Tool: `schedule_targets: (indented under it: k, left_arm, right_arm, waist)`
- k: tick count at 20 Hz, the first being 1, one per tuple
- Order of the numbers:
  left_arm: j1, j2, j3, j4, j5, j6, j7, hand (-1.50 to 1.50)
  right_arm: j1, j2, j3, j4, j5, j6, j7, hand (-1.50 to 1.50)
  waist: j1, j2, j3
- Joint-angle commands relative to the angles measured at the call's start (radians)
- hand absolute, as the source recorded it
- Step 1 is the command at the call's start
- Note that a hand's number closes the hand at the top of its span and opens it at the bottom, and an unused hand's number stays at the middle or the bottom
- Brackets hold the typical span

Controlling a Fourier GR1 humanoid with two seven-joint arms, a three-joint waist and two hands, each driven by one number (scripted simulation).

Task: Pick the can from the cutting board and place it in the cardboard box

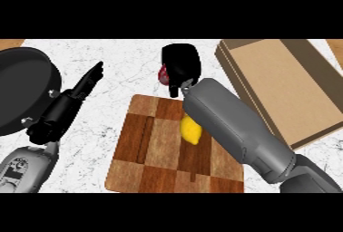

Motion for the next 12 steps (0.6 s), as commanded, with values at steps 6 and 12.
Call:
schedule_targets:
  k: [6,12]
  left_arm:
    - [0.07,0.025,0.039,-0.045,0.013,-0.035,-0.002,0.0]
    - [0.046,-0.018,0.033,0.037,-0.028,0.003,-0.042,0.0]
  right_arm:
    - [-0.204,0.005,-0.091,0.154,0.112,-0.144,0.024,1.5]
    - [-0.245,-0.077,-0.224,0.134,0.119,-0.295,0.232,1.5]
  waist:
    - [-0.018,-0.018,0.0]
    - [-0.046,-0.018,0.0]
